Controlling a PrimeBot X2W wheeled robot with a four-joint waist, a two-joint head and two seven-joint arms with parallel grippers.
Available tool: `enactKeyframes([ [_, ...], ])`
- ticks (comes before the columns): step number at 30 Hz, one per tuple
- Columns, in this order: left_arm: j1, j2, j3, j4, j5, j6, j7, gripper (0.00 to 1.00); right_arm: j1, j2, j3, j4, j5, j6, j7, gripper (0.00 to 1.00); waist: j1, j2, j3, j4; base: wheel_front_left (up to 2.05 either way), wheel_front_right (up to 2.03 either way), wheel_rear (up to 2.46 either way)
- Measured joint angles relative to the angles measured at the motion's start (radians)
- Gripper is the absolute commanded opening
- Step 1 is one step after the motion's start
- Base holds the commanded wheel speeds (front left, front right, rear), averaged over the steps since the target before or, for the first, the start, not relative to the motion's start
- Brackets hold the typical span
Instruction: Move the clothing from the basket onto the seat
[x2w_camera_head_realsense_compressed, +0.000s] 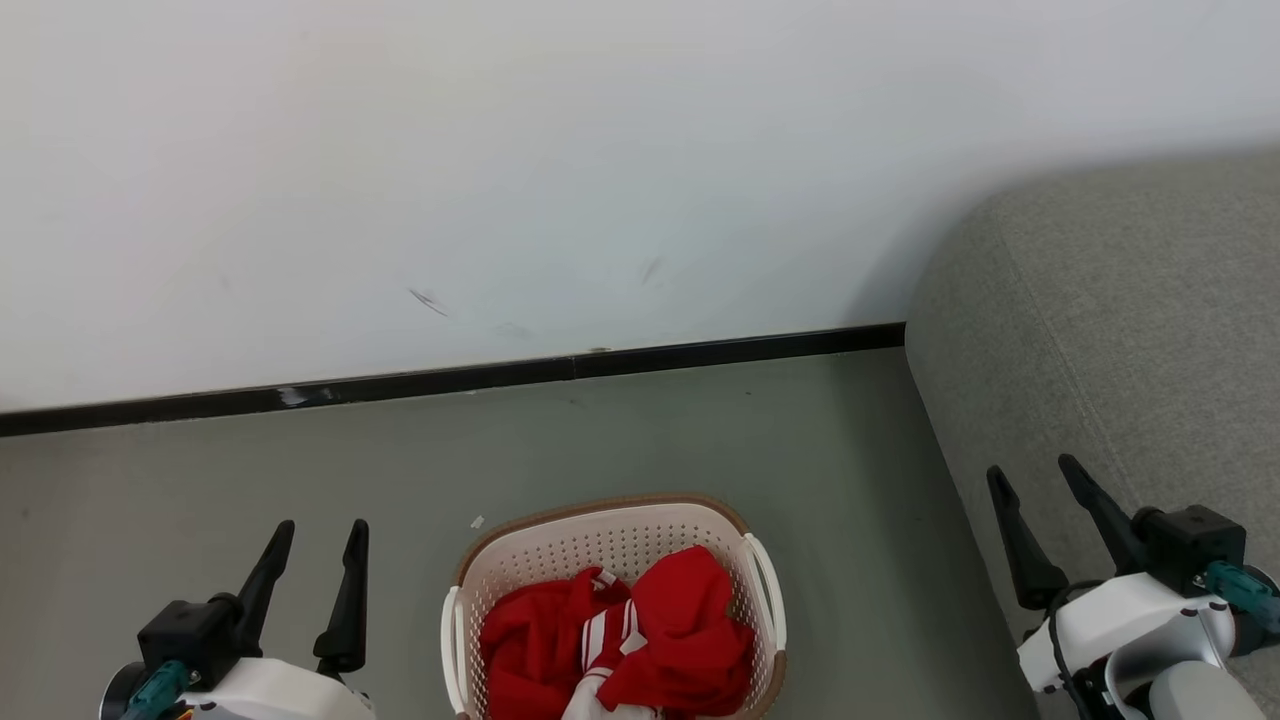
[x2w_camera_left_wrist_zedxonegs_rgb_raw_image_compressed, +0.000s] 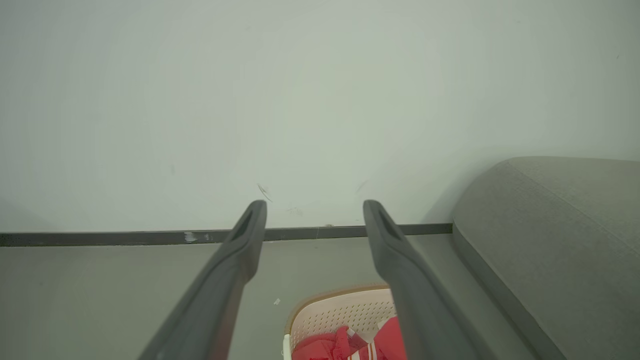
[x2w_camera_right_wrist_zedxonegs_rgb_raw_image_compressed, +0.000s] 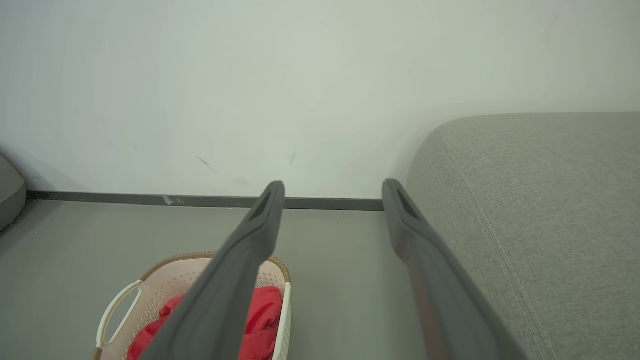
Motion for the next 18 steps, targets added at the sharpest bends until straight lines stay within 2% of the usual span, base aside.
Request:
enactKeyframes([
  [18, -0.001, -0.002, -0.110, 0.029, 0.000, 0.000, 0.000, 1.00, 0.044, 0.018, -0.045, -0.013, 0.000, 0.000, 0.000, 1.00, -0.0001, 0.0000, 0.064, -0.023, 0.00, 0.00, 0.00],
])
